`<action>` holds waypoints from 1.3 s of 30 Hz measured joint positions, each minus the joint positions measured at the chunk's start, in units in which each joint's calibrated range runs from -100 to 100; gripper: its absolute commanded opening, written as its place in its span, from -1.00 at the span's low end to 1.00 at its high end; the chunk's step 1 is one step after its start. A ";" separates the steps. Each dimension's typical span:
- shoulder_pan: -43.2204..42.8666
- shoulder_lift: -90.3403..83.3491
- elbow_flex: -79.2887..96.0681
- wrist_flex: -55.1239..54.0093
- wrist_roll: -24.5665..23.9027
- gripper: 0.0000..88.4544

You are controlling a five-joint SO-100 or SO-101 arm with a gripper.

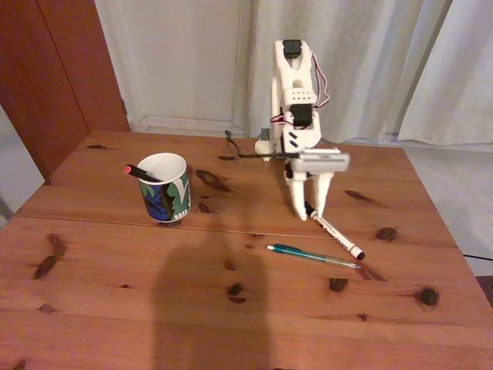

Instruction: Clean up the desk and place the pens and markers into the cup

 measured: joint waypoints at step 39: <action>-9.75 22.12 -22.76 17.17 0.10 -0.57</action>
